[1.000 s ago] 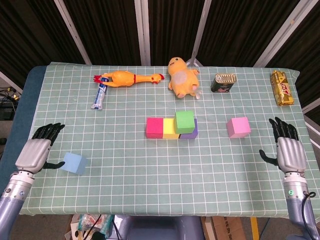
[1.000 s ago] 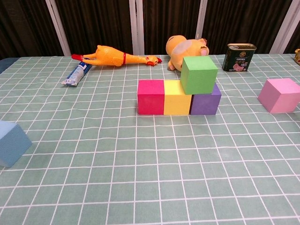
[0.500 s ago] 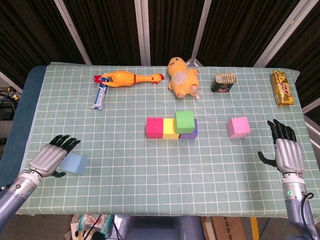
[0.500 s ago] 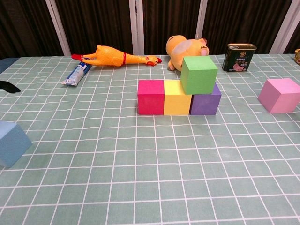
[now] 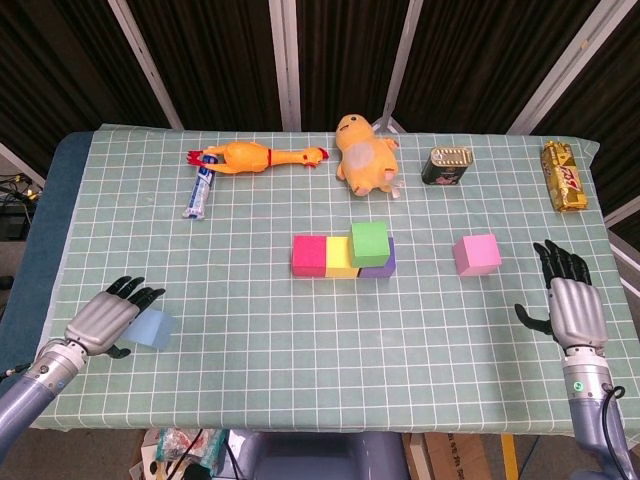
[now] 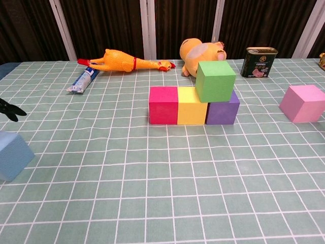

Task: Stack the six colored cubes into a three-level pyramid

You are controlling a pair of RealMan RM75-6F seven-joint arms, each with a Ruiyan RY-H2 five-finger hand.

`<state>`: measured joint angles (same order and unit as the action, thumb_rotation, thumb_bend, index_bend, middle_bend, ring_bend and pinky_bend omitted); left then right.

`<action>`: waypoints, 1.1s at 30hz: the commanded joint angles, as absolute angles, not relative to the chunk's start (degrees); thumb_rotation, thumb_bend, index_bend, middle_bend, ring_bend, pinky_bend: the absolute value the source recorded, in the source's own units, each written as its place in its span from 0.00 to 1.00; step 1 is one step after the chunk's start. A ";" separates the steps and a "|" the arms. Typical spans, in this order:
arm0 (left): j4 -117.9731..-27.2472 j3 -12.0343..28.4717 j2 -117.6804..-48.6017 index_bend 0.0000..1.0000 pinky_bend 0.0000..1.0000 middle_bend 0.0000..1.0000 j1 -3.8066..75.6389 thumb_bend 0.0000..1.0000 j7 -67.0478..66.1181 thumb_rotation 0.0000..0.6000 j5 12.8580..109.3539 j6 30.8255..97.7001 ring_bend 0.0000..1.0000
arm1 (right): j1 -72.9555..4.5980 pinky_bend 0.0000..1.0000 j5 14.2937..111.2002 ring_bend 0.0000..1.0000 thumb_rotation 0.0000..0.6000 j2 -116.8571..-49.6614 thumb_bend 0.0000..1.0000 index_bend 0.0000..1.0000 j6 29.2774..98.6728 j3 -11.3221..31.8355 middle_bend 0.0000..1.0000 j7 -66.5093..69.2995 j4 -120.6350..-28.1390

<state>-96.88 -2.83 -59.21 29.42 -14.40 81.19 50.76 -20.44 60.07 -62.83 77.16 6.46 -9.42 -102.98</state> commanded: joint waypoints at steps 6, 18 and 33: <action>-94.56 -2.56 -62.12 0.00 0.07 0.28 29.38 0.04 -12.47 1.00 80.11 50.61 0.02 | -19.72 0.00 60.57 0.00 1.00 -62.78 0.31 0.00 76.60 7.28 0.00 -9.76 -103.54; -95.23 -0.07 -64.05 0.03 0.11 0.45 28.63 0.26 -9.41 1.00 77.22 53.54 0.08 | -18.86 0.00 61.08 0.00 1.00 -62.69 0.31 0.00 75.91 8.31 0.00 -9.58 -103.94; -97.34 9.40 -68.75 0.03 0.11 0.44 36.36 0.26 -19.43 1.00 60.60 52.73 0.08 | -18.35 0.00 61.88 0.00 1.00 -62.41 0.31 0.00 74.77 9.36 0.00 -8.96 -104.14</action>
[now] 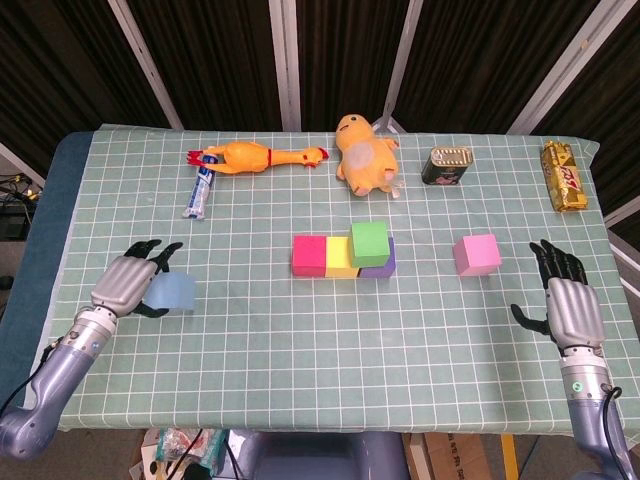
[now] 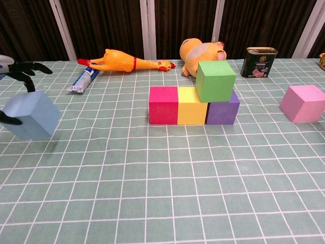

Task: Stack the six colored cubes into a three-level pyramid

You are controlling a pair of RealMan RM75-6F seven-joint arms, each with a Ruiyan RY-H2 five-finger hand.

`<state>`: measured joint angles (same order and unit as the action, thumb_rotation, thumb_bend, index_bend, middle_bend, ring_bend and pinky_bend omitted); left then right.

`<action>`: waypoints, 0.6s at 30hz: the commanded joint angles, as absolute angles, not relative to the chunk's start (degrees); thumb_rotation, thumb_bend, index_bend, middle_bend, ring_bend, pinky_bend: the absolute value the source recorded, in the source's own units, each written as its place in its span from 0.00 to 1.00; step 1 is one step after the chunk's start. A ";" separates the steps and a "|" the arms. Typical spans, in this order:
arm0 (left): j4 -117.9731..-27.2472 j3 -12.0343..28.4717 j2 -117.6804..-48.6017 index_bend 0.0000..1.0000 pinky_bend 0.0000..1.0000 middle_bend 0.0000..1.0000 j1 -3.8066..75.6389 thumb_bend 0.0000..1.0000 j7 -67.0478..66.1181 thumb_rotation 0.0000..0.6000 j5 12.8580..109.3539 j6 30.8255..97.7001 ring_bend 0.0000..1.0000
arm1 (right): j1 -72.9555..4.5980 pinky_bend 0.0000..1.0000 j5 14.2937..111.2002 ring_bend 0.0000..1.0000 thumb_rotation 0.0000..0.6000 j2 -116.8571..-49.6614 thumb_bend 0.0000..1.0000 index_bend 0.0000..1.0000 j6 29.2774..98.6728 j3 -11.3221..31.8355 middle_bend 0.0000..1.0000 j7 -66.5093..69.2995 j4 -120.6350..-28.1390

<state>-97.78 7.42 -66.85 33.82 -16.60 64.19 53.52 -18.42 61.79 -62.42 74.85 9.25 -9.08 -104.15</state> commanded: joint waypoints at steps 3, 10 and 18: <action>-95.75 11.66 -72.00 0.03 0.11 0.44 40.16 0.26 -22.63 1.00 54.11 51.21 0.08 | -18.23 0.00 61.90 0.00 1.00 -62.34 0.31 0.00 74.58 9.62 0.00 -8.75 -104.23; -93.32 11.98 -76.14 0.04 0.11 0.45 44.22 0.26 -27.36 1.00 45.66 51.09 0.08 | -18.08 0.00 62.09 0.00 1.00 -62.22 0.31 0.00 74.10 10.10 0.00 -8.22 -104.34; -90.37 12.42 -80.10 0.05 0.11 0.44 47.21 0.26 -29.40 1.00 40.69 52.23 0.08 | -17.88 0.00 62.43 0.00 1.00 -62.24 0.31 0.00 73.70 10.32 0.00 -7.90 -104.43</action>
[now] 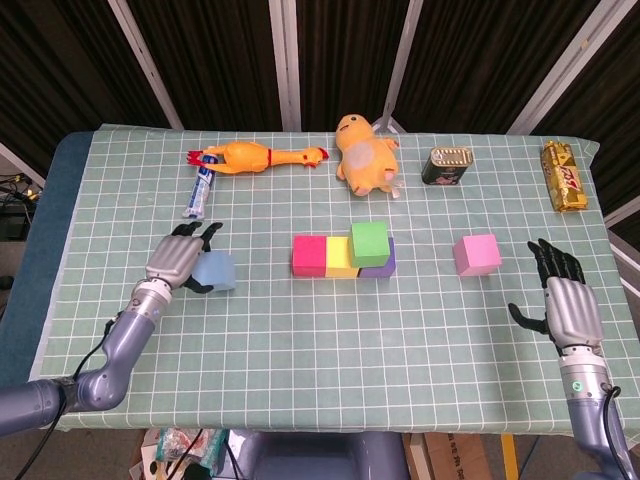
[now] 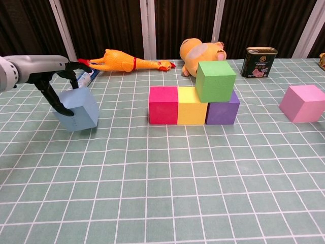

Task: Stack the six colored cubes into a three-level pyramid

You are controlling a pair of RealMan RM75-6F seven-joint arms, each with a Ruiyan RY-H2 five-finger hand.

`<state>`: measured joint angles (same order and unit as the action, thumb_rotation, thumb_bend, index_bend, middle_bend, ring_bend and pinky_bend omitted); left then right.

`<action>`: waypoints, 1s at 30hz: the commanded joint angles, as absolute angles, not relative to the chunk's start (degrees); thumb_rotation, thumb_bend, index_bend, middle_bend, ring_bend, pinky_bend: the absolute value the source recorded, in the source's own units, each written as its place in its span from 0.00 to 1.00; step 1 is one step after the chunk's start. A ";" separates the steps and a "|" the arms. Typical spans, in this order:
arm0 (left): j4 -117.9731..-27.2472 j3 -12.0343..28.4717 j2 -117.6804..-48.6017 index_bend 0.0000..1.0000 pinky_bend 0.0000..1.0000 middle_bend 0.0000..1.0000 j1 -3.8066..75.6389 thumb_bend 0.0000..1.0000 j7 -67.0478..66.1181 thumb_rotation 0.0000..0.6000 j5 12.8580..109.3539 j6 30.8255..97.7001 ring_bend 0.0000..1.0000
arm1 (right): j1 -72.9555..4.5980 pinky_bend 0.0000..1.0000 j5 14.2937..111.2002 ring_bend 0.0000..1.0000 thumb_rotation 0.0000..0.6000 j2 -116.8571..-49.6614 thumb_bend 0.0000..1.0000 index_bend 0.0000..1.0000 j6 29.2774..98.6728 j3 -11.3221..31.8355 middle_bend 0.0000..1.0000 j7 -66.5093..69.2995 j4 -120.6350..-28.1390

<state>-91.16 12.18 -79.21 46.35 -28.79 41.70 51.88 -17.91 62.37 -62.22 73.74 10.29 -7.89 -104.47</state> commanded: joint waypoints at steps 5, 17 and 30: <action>-87.79 13.28 -82.09 0.05 0.11 0.44 49.75 0.26 -30.68 1.00 37.97 52.18 0.08 | -17.78 0.00 62.42 0.00 1.00 -62.30 0.31 0.00 73.35 10.44 0.00 -7.81 -104.38; -84.77 12.45 -83.98 0.04 0.11 0.30 52.08 0.18 -32.34 1.00 34.52 51.87 0.08 | -17.52 0.00 63.01 0.00 1.00 -62.70 0.31 0.00 73.48 10.63 0.00 -7.74 -104.08; -83.61 9.85 -82.56 0.00 0.11 0.19 52.28 0.10 -31.71 1.00 40.08 51.45 0.08 | -17.18 0.00 64.32 0.00 1.00 -63.52 0.31 0.00 74.13 10.60 0.00 -8.07 -103.67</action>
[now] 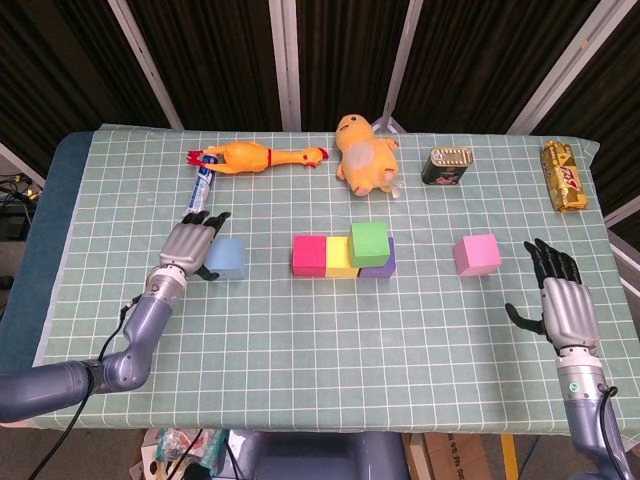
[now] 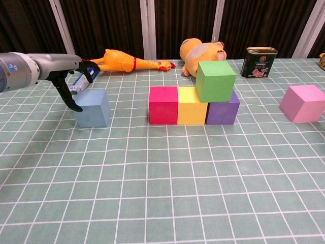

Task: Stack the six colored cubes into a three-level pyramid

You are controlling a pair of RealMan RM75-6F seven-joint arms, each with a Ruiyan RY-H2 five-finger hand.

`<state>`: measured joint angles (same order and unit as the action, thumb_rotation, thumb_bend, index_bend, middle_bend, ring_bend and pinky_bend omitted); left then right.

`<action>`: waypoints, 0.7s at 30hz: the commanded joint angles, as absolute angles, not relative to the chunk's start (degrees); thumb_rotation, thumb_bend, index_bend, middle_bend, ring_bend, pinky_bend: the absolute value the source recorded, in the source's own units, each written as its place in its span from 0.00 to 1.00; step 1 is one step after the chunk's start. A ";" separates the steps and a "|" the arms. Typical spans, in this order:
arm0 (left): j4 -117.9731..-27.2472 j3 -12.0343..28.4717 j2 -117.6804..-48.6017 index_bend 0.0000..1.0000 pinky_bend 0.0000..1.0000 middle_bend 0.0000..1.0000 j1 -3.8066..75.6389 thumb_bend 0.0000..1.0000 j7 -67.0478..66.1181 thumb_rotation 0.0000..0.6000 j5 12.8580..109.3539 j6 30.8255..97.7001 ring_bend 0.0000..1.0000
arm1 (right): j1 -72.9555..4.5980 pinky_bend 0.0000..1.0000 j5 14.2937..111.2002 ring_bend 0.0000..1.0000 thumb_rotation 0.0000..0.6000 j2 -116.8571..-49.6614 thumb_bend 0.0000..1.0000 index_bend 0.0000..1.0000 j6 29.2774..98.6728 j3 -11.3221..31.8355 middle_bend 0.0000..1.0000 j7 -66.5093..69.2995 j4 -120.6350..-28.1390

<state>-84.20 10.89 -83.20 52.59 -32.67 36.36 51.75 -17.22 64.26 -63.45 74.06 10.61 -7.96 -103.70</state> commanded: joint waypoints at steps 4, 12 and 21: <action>-82.72 9.05 -81.59 0.00 0.11 0.23 51.95 0.10 -29.26 1.00 43.92 49.39 0.08 | -17.10 0.00 64.43 0.00 1.00 -63.63 0.31 0.00 74.14 10.62 0.00 -8.17 -103.70; -80.59 7.78 -80.85 0.00 0.11 0.25 52.00 0.10 -26.01 1.00 48.47 45.92 0.08 | -16.96 0.00 64.63 0.00 1.00 -63.85 0.31 0.00 74.21 10.63 0.00 -8.51 -103.82; -79.07 7.56 -81.81 0.00 0.11 0.25 52.03 0.10 -24.87 1.00 49.30 45.75 0.08 | -16.89 0.00 64.59 0.00 1.00 -63.94 0.31 0.00 74.07 10.78 0.00 -8.60 -103.74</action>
